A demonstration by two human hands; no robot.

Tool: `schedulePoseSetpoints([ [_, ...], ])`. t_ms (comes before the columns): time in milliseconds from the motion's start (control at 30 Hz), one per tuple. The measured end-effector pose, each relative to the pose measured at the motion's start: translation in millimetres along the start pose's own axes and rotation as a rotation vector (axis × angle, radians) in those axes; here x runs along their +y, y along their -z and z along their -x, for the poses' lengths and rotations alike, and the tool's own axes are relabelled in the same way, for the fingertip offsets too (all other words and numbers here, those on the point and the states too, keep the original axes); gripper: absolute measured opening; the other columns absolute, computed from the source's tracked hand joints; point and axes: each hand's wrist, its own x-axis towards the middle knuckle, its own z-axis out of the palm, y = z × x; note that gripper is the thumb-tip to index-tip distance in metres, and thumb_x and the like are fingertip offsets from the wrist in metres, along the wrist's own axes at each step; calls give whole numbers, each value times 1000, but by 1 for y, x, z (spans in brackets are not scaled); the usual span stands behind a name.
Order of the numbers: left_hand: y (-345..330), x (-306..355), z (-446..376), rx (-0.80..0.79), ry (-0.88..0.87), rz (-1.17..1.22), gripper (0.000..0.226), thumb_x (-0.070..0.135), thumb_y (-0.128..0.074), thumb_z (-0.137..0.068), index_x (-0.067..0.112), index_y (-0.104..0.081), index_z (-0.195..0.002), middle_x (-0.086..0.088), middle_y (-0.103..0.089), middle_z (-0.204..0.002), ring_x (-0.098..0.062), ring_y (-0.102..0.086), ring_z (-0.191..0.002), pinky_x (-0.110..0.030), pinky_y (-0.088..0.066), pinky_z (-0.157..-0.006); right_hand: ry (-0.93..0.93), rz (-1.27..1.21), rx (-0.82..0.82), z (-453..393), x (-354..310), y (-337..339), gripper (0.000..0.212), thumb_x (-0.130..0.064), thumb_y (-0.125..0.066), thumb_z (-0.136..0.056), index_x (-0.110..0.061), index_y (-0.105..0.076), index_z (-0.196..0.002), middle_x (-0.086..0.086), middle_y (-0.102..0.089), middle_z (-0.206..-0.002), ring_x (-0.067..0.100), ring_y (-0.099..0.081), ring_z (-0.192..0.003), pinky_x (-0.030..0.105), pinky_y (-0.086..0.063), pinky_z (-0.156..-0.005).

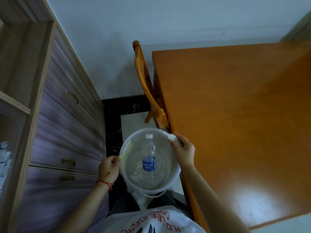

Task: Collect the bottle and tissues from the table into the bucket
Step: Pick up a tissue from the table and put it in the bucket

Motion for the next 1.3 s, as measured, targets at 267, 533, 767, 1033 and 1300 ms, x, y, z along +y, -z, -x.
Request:
schedulePoseSetpoints([
  [267,11,-12,1,11,2,26,55,56,-47,-69,3,-60,-65,-28,-65,-67,-43,-63,-69,-54,-55,-67,141,273,-333,32,5,-28,49,-25,-67,-81,-15,-52,-126,3,-61,-123,12,-52,-114,29,-43,-101],
  [533,26,-18,2,30,10,39,42,40,-52,-80,2,-57,-62,-26,-62,-63,-42,-62,-68,-54,-55,-68,302,409,-71,39,14,-16,45,-26,-67,-81,-11,-56,-123,8,-57,-129,21,-48,-123,24,-34,-99],
  [767,40,-22,8,18,1,60,30,38,-53,-78,17,-54,-57,-15,-59,-60,-32,-58,-66,-40,-48,-64,-106,172,-83,58,29,-7,33,-27,-54,-90,-14,-58,-120,-3,-67,-105,7,-64,-87,10,-47,-62],
  [1033,41,-41,28,22,16,40,29,24,-57,-87,16,-54,-59,-4,-53,-57,-20,-48,-59,-26,-37,-55,-128,119,-103,87,51,0,27,-24,-55,-89,-13,-64,-113,2,-72,-91,9,-67,-79,19,-55,-67],
  [1300,26,-62,91,121,126,67,24,21,-57,-87,11,-57,-65,-14,-58,-68,-22,-52,-69,-30,-38,-64,-81,130,-222,118,80,28,28,-22,-54,-90,-10,-63,-114,3,-70,-93,13,-66,-82,23,-55,-70],
])
